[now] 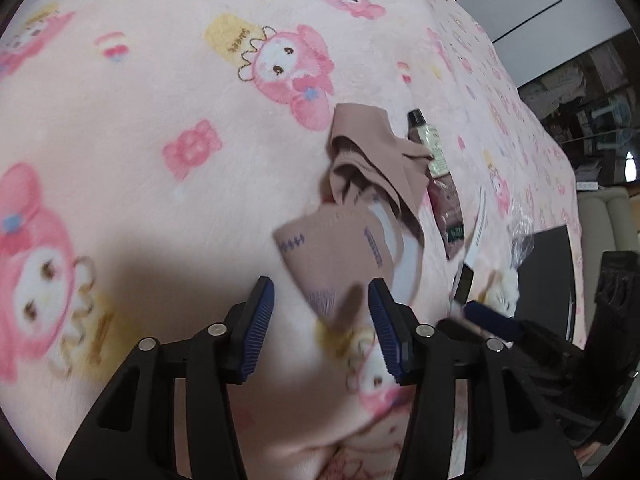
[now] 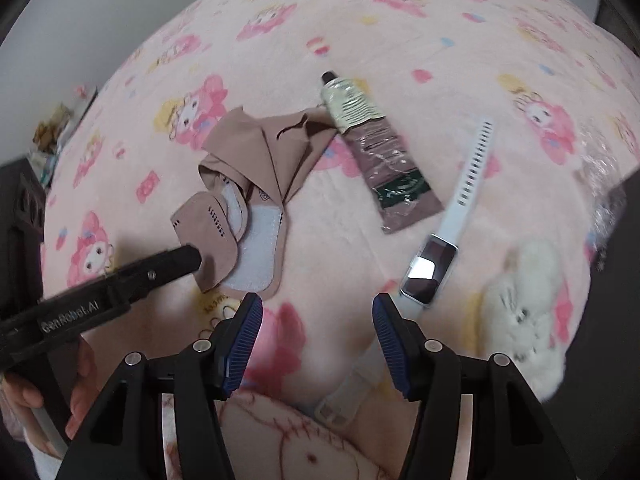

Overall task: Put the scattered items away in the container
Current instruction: 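Grasp the beige mask with the left gripper and lift it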

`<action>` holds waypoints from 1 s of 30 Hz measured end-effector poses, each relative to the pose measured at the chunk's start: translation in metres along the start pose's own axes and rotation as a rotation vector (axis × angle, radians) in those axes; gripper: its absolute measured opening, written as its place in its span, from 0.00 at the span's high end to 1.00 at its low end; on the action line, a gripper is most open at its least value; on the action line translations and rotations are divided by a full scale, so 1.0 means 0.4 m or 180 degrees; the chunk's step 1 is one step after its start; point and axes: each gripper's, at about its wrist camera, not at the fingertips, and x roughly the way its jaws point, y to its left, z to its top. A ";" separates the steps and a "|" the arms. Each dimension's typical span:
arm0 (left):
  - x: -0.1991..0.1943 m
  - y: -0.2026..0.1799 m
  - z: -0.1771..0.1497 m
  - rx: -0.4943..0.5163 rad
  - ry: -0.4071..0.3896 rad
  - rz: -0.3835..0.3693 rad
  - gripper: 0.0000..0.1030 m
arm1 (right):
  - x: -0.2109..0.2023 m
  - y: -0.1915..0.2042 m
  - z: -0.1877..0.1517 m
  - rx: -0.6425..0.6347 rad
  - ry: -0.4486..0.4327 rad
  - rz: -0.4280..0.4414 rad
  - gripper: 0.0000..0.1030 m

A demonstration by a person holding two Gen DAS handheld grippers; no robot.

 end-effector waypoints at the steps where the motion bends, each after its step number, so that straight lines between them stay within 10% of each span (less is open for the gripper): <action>1: 0.013 0.006 0.011 -0.0040 0.0014 -0.0080 0.44 | 0.013 0.004 0.009 -0.0034 0.0049 -0.0008 0.48; 6: 0.070 0.011 0.046 -0.0197 0.0106 -0.0225 0.39 | 0.058 -0.003 0.030 -0.0019 0.0212 0.0001 0.48; 13: 0.017 -0.115 0.027 0.0225 0.0058 -0.0408 0.89 | 0.009 -0.031 0.008 0.0146 0.0020 0.0116 0.48; 30: -0.099 -0.552 -0.251 0.1423 0.0185 -0.0827 0.90 | -0.344 -0.239 -0.307 0.0674 -0.0733 0.0098 0.48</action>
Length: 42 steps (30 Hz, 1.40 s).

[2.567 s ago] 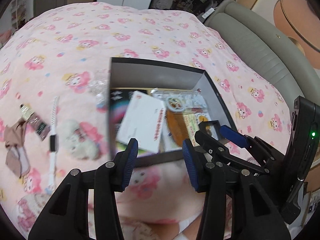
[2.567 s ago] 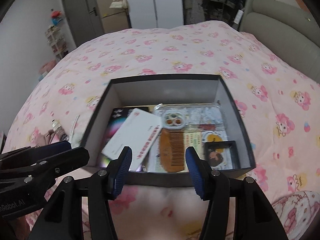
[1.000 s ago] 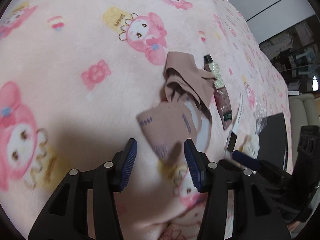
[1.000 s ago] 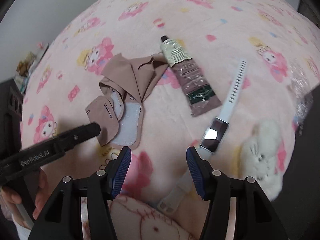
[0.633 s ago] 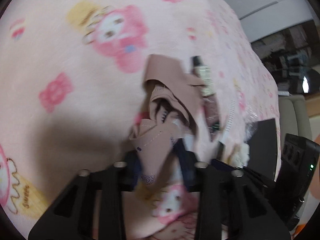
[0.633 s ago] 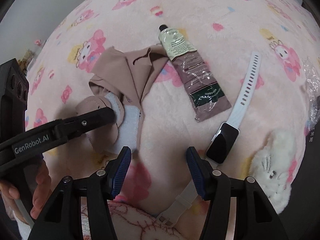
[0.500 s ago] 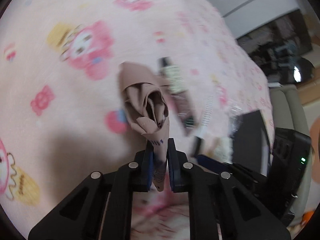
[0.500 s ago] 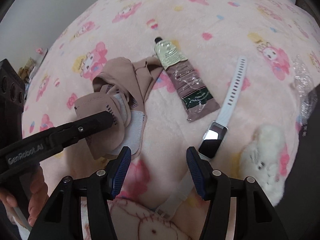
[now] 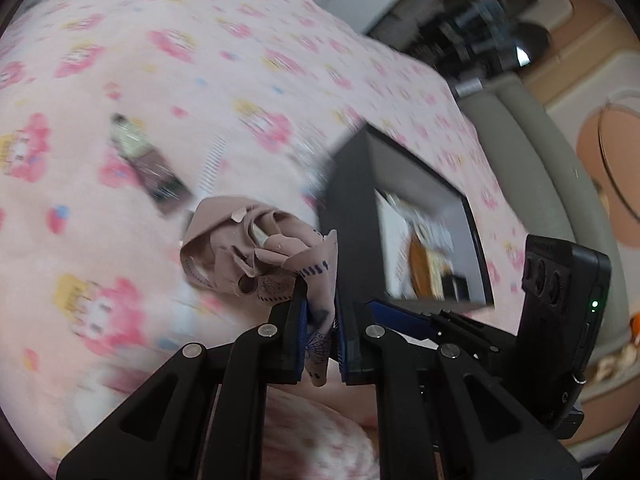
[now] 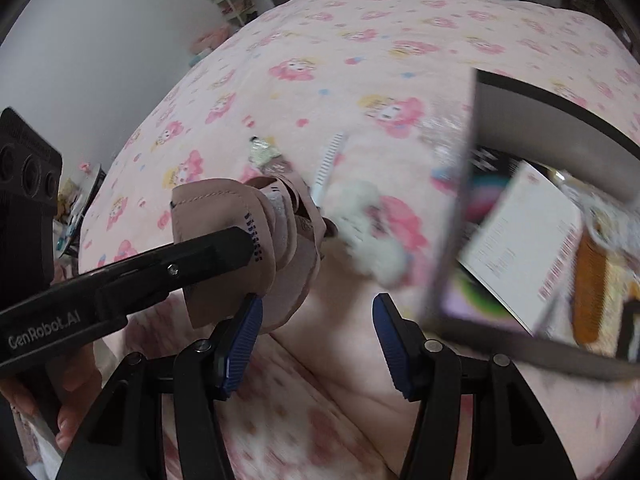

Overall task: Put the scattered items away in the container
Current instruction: 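Grasp the beige mask with the left gripper and lift it, then carry the beige mask with the left gripper over the black box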

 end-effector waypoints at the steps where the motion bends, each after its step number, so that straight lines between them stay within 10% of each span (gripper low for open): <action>1: 0.028 -0.031 -0.016 0.0069 0.0097 0.0005 0.90 | -0.003 -0.010 -0.006 0.0035 0.0010 -0.0047 0.48; 8: 0.195 -0.167 -0.106 0.0409 0.0559 0.0319 0.90 | -0.027 -0.131 -0.119 0.0242 0.0130 -0.0358 0.48; 20: 0.221 -0.201 -0.113 0.0506 0.0583 0.0572 0.75 | 0.004 -0.148 -0.137 0.0228 0.0068 -0.0144 0.47; 23: 0.210 -0.182 -0.099 0.0464 0.0539 0.0527 0.72 | 0.031 -0.164 -0.133 0.0356 0.0059 0.0055 0.73; 27: 0.170 -0.105 -0.069 0.0008 0.0492 -0.0034 0.66 | 0.010 -0.190 -0.135 0.0382 -0.0129 -0.0329 0.85; 34: 0.186 -0.003 -0.029 -0.0281 0.0394 0.0880 0.59 | -0.046 -0.276 -0.148 0.0643 -0.0248 -0.0336 0.86; 37: 0.189 0.025 -0.007 -0.0410 0.0326 0.1065 0.51 | -0.036 -0.255 -0.148 0.0556 -0.0134 -0.0088 0.70; 39: 0.204 0.041 0.000 -0.0436 0.0341 0.1115 0.43 | -0.015 -0.219 -0.143 0.0451 -0.0081 -0.0056 0.41; 42: 0.242 0.074 -0.001 -0.0515 0.0540 0.0999 0.40 | 0.042 -0.167 -0.129 0.0268 0.0062 0.0045 0.37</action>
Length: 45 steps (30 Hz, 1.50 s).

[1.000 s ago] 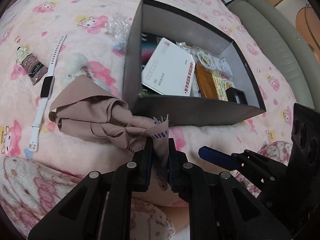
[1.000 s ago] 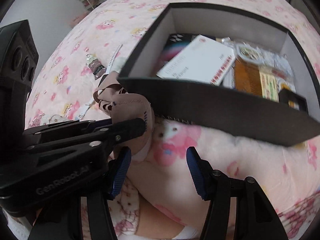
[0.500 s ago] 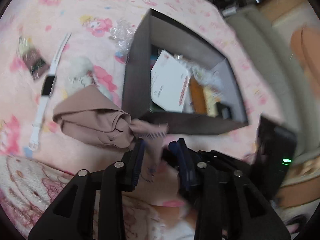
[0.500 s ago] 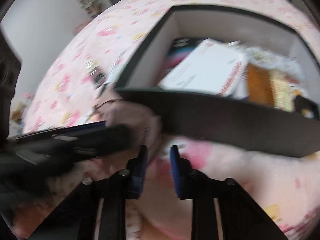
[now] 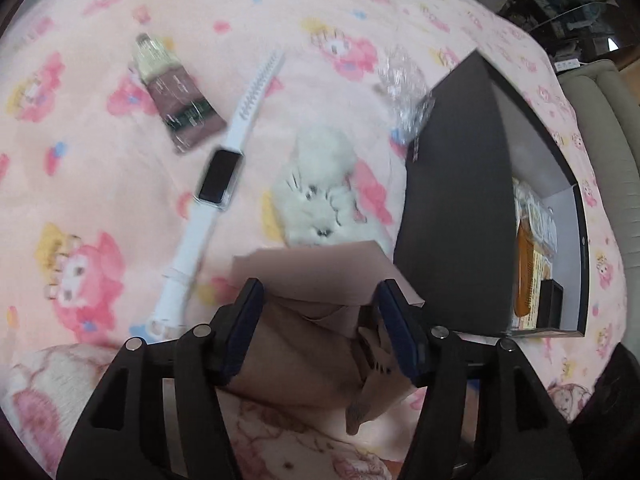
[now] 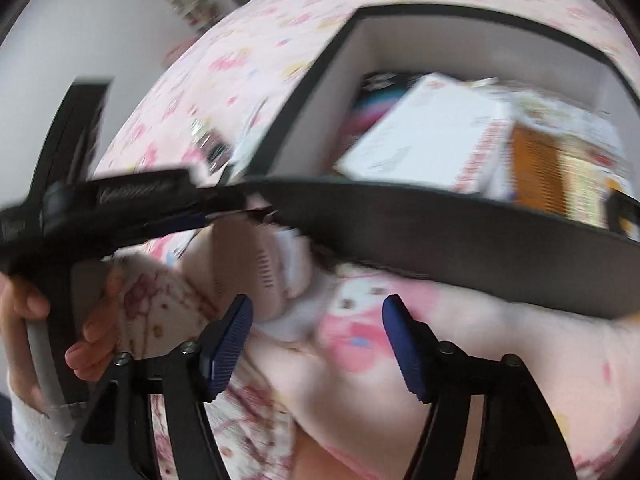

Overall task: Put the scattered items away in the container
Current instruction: 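Carry the beige mask with the left gripper over the black box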

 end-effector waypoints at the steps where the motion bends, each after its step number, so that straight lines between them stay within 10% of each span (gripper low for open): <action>1: 0.011 -0.002 0.005 -0.0015 0.0058 0.0000 0.40 | 0.036 0.015 0.006 -0.0040 0.0120 0.0010 0.37; 5: 0.024 -0.010 0.005 0.0016 0.0104 0.0064 0.35 | 0.134 0.025 0.024 -0.0016 0.0313 -0.0058 0.38; 8: 0.023 -0.027 -0.004 0.0195 0.0114 -0.0014 0.37 | 0.130 0.014 0.029 0.0086 0.0283 0.0003 0.65; 15: -0.024 -0.085 -0.068 0.0759 0.0011 -0.0319 0.73 | 0.036 -0.027 -0.019 0.0000 0.0092 -0.0018 0.82; 23: -0.028 -0.135 -0.101 0.1003 0.0007 -0.0497 0.72 | -0.084 -0.157 -0.076 0.0251 0.0019 -0.0160 0.83; 30: -0.003 -0.141 -0.109 0.0910 0.0106 -0.0514 0.33 | -0.105 -0.230 -0.079 0.0547 -0.0058 -0.0314 0.72; 33: 0.035 -0.158 -0.113 0.0979 0.0163 -0.0207 0.42 | -0.089 -0.216 -0.079 0.0579 -0.0056 -0.0177 0.66; 36: 0.020 -0.153 -0.117 0.0986 0.0077 -0.0105 0.72 | -0.083 -0.218 -0.068 0.0585 -0.0047 -0.0332 0.66; 41: -0.037 -0.090 -0.110 0.0656 -0.0238 -0.0003 0.73 | -0.126 -0.257 -0.063 0.0745 -0.0247 -0.0777 0.66; 45: -0.026 -0.071 -0.093 0.0519 -0.0119 -0.0276 0.41 | -0.128 -0.263 -0.066 0.0784 -0.0286 -0.0333 0.54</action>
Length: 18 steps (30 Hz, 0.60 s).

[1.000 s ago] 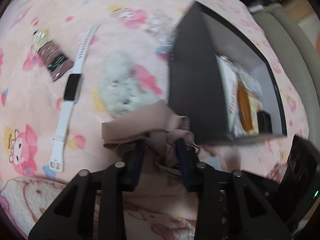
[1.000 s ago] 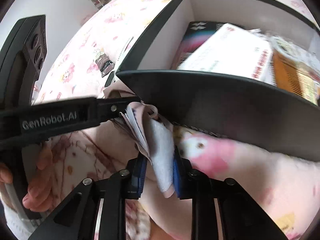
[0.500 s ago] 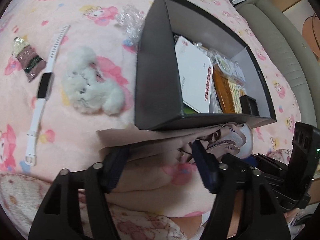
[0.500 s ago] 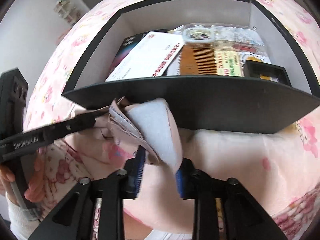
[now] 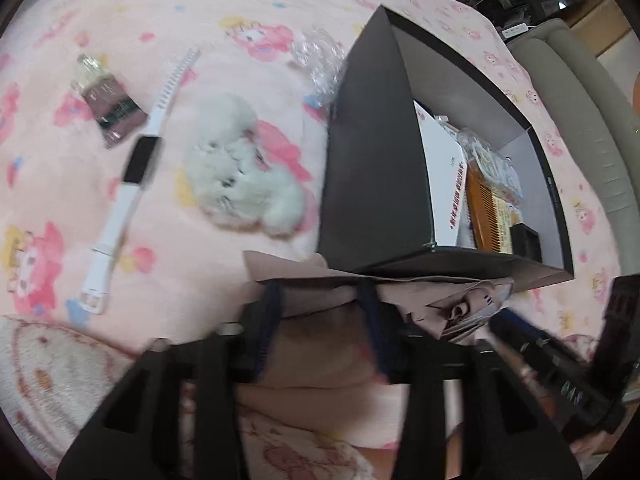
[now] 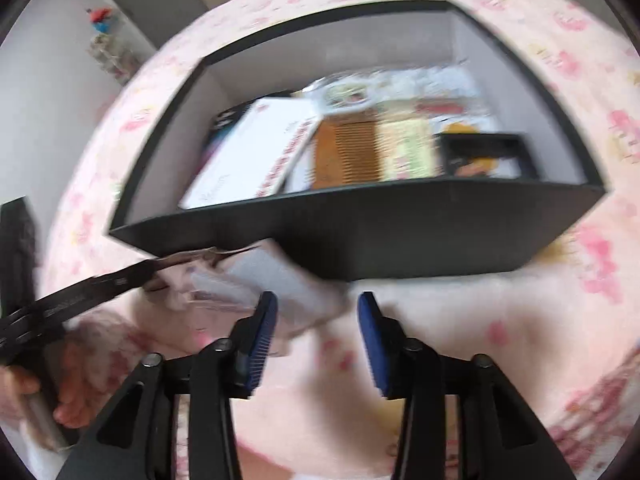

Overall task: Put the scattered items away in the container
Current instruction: 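Carry the beige mask with the left gripper over the black box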

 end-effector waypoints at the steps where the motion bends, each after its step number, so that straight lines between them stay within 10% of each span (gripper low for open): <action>1: 0.015 -0.010 0.008 -0.0001 0.0031 0.0025 0.35 | 0.015 0.007 -0.004 -0.0004 0.0079 0.0166 0.52; 8: 0.094 -0.072 0.008 0.0142 0.0284 0.0062 0.31 | 0.109 0.059 0.019 -0.0128 0.0165 -0.0053 0.42; 10: 0.084 -0.087 0.005 0.0239 0.0198 0.0040 0.57 | 0.123 0.056 0.025 -0.0096 0.0167 0.0058 0.43; 12: 0.076 -0.093 0.001 0.0266 0.0170 0.0007 0.73 | 0.131 0.055 0.026 -0.0069 0.0197 0.0264 0.69; 18: -0.011 -0.142 -0.006 0.0382 0.0007 -0.0319 0.94 | 0.054 0.123 0.019 -0.0481 0.0020 0.0290 0.85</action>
